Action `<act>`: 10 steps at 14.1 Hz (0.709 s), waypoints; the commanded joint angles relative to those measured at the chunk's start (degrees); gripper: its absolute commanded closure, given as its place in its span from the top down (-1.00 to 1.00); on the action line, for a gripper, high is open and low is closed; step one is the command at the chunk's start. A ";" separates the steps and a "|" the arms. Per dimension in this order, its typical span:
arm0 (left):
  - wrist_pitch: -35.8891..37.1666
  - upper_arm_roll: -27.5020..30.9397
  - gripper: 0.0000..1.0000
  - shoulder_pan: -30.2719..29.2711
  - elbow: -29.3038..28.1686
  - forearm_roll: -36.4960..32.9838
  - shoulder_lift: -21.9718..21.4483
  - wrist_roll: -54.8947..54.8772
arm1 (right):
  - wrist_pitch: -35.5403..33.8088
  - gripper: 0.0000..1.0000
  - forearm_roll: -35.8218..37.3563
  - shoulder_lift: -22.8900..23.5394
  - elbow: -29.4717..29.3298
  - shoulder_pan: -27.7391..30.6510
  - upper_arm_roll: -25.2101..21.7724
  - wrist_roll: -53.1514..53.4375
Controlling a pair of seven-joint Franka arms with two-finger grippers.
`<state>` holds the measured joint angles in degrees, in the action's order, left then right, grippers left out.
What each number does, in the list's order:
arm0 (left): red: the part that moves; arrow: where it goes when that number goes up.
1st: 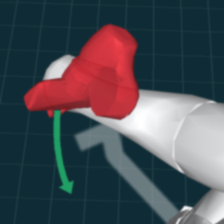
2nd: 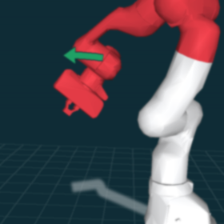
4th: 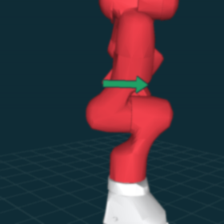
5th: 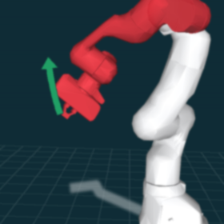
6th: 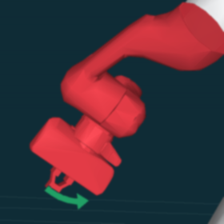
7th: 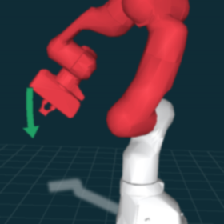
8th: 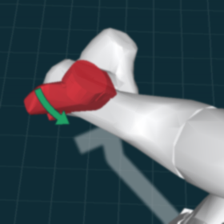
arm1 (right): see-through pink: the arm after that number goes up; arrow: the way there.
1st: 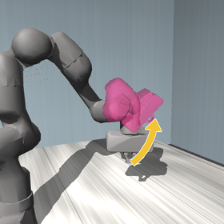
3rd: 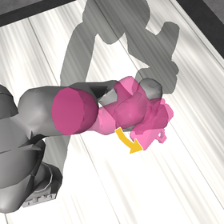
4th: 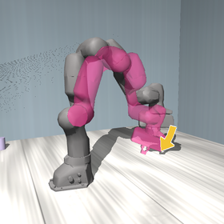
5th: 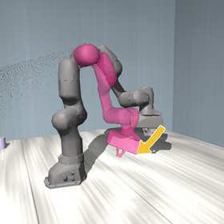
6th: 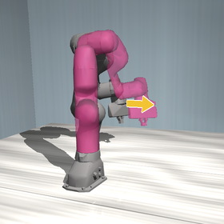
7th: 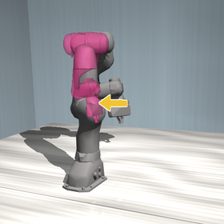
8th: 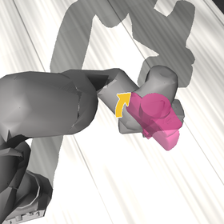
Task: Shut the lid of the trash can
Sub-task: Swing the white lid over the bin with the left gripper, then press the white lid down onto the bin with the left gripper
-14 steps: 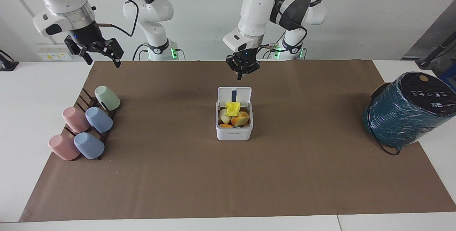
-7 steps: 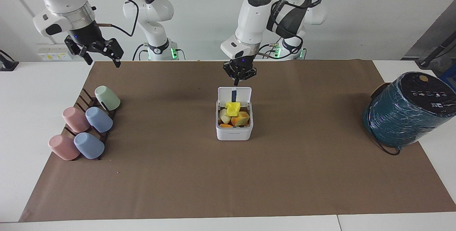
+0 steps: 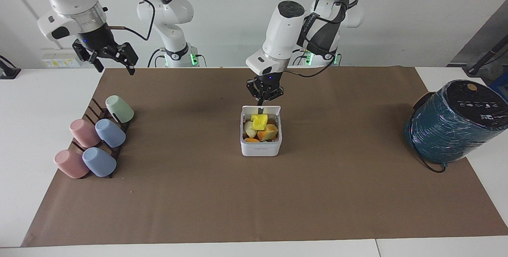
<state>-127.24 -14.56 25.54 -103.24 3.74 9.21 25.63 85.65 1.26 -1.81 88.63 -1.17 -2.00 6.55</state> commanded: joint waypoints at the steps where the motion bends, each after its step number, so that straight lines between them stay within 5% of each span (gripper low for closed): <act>1: -3.09 0.41 -1.00 0.04 1.46 0.04 2.73 0.65 | 1.01 1.00 -0.99 -1.61 1.90 0.12 0.06 -1.10; 10: -8.54 0.68 -1.00 -0.58 3.49 -3.12 11.08 0.56 | 1.01 1.00 -0.99 -1.61 1.90 0.12 0.06 -1.01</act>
<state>-134.42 -13.90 25.03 -100.79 2.43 18.12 25.66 85.65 1.26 -1.82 88.63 -1.20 -1.98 6.55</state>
